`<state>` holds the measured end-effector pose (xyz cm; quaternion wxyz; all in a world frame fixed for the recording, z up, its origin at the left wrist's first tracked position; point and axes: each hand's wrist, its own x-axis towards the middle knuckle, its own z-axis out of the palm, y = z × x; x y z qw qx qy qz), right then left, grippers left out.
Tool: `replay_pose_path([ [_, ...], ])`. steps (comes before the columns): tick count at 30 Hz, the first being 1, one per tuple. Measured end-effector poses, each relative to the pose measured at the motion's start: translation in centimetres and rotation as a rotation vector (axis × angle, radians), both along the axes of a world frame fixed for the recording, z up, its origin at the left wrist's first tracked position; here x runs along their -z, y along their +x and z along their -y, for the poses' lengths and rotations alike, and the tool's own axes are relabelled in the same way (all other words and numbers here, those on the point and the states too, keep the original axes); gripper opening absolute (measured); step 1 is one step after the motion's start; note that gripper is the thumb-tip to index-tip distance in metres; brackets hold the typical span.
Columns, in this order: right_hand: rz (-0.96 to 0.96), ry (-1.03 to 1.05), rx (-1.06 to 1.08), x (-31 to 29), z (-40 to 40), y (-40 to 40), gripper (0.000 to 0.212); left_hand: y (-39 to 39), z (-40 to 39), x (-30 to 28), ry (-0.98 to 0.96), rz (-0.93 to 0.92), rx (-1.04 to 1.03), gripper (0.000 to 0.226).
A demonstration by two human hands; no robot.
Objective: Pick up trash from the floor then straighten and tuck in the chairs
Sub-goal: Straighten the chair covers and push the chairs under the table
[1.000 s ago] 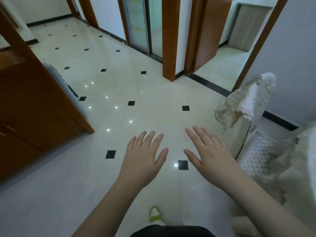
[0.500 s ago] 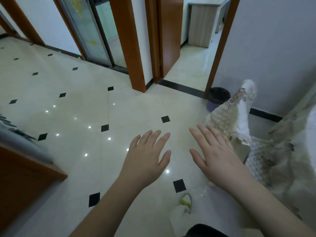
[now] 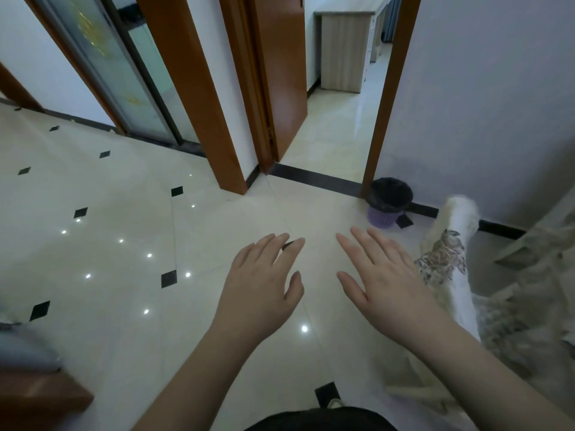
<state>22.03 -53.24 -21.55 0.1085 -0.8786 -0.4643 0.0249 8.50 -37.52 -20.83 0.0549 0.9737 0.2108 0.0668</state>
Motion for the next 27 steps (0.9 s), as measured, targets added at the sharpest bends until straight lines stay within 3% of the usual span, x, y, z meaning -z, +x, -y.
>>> replay_pose_path([
  [14,0.004,-0.064,0.112,1.5,-16.1,14.3,0.06,16.1,-17.8,2.8,-0.051,-0.06,0.084,0.069],
  [18,0.027,-0.069,0.228,0.8,-19.8,18.1,0.06,21.5,-23.0,1.7,-0.066,-0.055,0.157,0.075],
  [27,0.011,-0.057,0.453,0.6,-21.4,28.3,0.068,36.8,-26.7,1.0,-0.02,-0.025,0.386,0.065],
])
